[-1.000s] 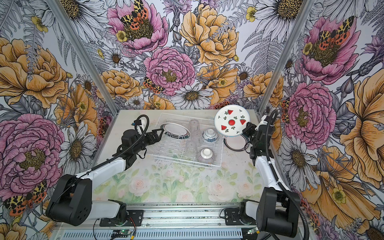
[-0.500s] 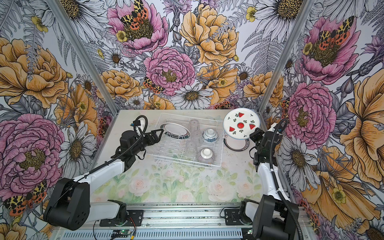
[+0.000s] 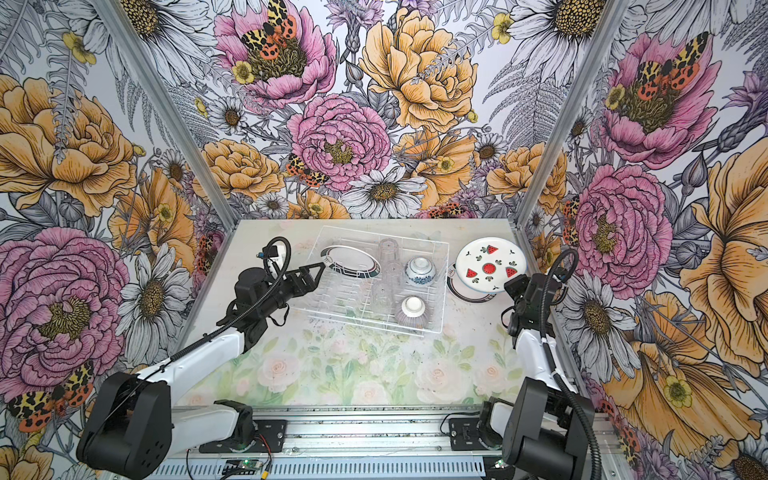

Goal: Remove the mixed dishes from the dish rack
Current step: 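Carry the watermelon plate beside the rack and lower it flat onto the table, then release the watermelon plate and move the right gripper over the rack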

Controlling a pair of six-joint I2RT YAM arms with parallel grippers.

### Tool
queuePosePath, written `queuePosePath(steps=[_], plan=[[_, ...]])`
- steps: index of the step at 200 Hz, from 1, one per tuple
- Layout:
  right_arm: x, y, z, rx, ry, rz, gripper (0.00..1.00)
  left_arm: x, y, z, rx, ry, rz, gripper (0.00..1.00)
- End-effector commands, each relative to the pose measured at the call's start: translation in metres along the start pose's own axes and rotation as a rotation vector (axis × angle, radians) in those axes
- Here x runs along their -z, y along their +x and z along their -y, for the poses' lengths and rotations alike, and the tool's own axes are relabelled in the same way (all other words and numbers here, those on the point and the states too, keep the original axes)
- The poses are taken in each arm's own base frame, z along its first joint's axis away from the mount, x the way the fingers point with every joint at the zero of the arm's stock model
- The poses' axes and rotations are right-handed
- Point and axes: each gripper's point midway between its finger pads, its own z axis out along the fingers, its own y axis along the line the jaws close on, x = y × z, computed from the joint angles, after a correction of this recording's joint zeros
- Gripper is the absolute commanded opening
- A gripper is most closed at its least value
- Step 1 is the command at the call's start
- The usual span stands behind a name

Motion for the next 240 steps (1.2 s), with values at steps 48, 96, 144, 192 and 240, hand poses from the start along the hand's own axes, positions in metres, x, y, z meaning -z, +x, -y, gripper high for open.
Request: queuePosePath(steps=[48,96,144,192,240], plan=[[-0.033,-0.008,-0.013,-0.065,-0.085,0.009,0.00,0.005,-0.001,0.007,0.025,0.003,0.005,0.99],[-0.047,0.007,-0.011,-0.045,-0.062,-0.022,0.00,0.005,0.003,0.010,0.031,0.007,-0.002,0.99],[-0.060,0.023,-0.016,-0.038,-0.070,-0.064,0.00,0.002,0.002,0.012,0.032,0.007,-0.007,0.99],[-0.070,0.043,-0.009,-0.038,-0.034,-0.110,0.00,-0.001,0.003,0.018,0.028,0.018,-0.021,0.99],[-0.065,0.045,-0.002,-0.033,-0.003,-0.096,0.31,-0.002,0.000,0.023,0.015,0.021,-0.020,0.99]])
